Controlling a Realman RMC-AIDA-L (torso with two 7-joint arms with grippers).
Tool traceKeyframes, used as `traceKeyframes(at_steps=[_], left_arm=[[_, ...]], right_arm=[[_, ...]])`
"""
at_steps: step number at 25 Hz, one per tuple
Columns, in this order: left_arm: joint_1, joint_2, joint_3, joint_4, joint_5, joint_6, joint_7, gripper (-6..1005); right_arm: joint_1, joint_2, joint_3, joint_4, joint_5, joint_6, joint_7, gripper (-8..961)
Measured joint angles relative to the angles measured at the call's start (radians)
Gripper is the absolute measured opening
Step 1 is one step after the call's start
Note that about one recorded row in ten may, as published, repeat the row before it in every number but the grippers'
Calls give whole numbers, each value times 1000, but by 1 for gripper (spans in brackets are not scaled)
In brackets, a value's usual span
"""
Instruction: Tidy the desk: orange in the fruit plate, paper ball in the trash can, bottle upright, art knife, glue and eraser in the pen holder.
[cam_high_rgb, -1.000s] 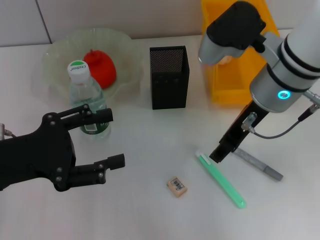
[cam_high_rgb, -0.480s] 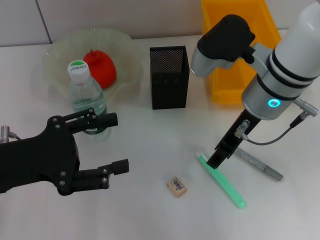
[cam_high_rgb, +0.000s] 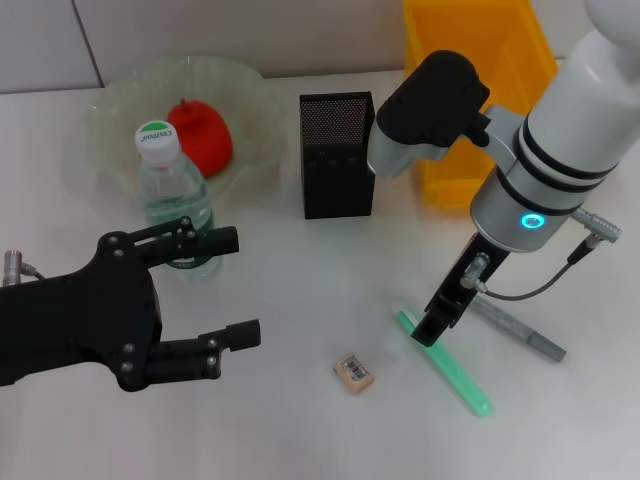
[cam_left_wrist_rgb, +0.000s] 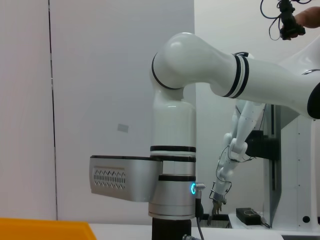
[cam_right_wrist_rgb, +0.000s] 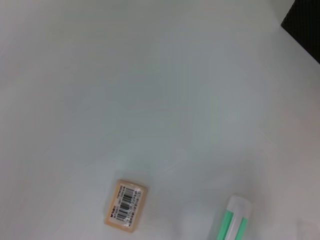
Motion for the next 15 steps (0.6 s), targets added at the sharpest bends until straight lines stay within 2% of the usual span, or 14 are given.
traceKeyframes(at_steps=[15], left_arm=[[2, 0, 0, 0, 0, 1, 2, 801]], right_arm=[[10, 0, -12, 39, 7, 23, 1, 628]])
